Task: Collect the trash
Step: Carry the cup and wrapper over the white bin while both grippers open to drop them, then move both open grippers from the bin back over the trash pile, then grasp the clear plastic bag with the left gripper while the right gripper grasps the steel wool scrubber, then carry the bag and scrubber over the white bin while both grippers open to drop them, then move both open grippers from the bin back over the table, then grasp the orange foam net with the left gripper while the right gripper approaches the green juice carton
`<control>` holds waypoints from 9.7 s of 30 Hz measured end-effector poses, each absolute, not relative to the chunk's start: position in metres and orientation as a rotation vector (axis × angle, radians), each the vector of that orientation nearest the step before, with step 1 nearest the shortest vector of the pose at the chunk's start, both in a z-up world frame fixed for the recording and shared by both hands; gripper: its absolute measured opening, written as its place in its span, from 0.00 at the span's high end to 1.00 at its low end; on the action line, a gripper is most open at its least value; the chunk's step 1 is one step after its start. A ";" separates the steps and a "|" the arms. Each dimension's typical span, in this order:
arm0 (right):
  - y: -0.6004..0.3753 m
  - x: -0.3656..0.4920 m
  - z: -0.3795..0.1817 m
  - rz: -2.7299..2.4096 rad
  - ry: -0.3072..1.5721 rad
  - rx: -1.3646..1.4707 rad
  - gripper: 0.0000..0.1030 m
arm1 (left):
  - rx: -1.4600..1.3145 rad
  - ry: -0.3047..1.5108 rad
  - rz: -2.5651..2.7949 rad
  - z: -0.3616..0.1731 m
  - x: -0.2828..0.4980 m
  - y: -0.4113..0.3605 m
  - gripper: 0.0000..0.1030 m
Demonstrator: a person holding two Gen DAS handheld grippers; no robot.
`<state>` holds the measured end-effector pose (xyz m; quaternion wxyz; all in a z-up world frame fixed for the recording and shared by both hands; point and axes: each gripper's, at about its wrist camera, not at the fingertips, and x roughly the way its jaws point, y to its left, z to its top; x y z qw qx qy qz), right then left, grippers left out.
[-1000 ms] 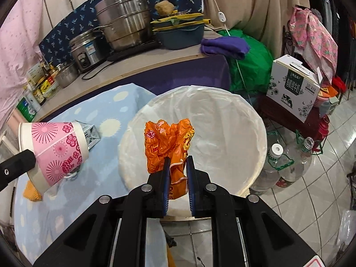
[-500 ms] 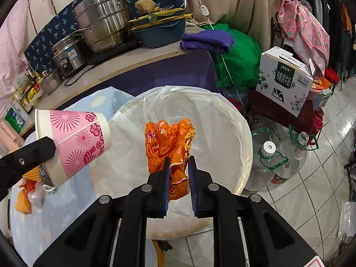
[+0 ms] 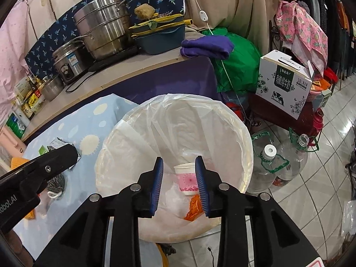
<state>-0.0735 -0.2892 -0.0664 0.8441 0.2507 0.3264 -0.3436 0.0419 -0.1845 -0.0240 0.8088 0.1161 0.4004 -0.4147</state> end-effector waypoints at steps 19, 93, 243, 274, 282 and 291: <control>-0.243 -0.050 -0.044 -0.624 0.669 0.467 0.57 | 0.175 0.842 -0.745 -0.014 0.063 -0.119 0.60; -0.150 0.086 -0.083 -0.312 0.812 0.398 0.45 | 0.061 1.049 -0.473 -0.108 0.168 0.019 0.77; -0.293 -0.060 -0.021 -0.650 0.590 0.484 0.50 | 0.211 0.792 -0.681 -0.021 0.054 -0.171 0.44; -0.186 0.039 -0.045 -0.429 0.730 0.378 0.46 | 0.041 0.891 -0.287 -0.044 0.149 0.046 0.32; -0.165 0.065 -0.057 -0.386 0.767 0.358 0.46 | -0.078 0.967 -0.150 -0.071 0.175 0.113 0.28; -0.160 0.082 -0.067 -0.381 0.797 0.356 0.46 | -0.281 1.077 -0.098 -0.103 0.201 0.156 0.28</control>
